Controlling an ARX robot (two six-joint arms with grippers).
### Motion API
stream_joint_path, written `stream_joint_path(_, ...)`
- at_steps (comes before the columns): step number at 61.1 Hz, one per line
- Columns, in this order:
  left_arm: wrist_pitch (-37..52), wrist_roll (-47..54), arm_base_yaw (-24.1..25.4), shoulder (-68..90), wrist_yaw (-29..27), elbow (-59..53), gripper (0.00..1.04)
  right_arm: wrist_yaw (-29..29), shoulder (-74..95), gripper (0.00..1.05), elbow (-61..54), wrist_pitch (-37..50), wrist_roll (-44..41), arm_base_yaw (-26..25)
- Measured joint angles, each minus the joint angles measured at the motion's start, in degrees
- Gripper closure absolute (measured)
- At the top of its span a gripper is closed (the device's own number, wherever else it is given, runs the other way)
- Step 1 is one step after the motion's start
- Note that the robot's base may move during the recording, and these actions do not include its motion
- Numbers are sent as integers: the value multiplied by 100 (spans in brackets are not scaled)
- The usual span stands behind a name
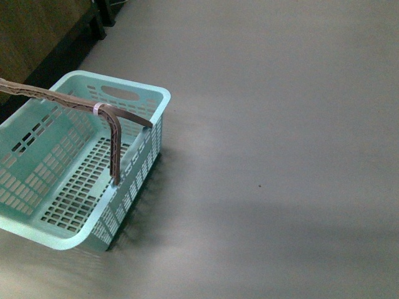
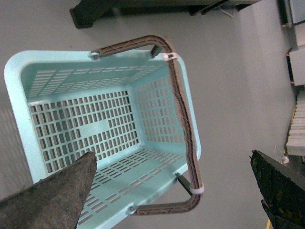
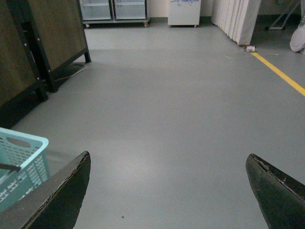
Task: Pick lemon and mango into basket
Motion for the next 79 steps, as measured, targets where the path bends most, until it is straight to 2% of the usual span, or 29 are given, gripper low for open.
stream_joint_path(17, -131, -553, -623, 2197, -129, 2031, 7, 0, 0, 9, 0, 0, 0, 0)
stream_joint_path(36, -538, -833, -1064, 3447, -114, 3838, 7, 0, 0, 9, 0, 0, 0, 0)
stream_joint_path(44, -610, -855, -1150, 3617, -33, 4170, 25, 0, 0, 9, 0, 0, 0, 0)
stream_joint_path(47, -610, -879, -1172, 3681, -9, 4249, 35, 0, 0, 9, 0, 0, 0, 0)
stream_joint_path(62, -883, -1335, -1222, 3733, -59, 4367, 73, 0, 0, 9, 0, 0, 0, 0)
stream_joint_path(69, -758, -1434, -1268, 3595, -61, 4157, 75, 0, 0, 9, 0, 0, 0, 0)
stream_joint_path(79, -516, -1650, -1368, 2767, -59, 3108, 75, 0, 0, 9, 0, 0, 0, 0)
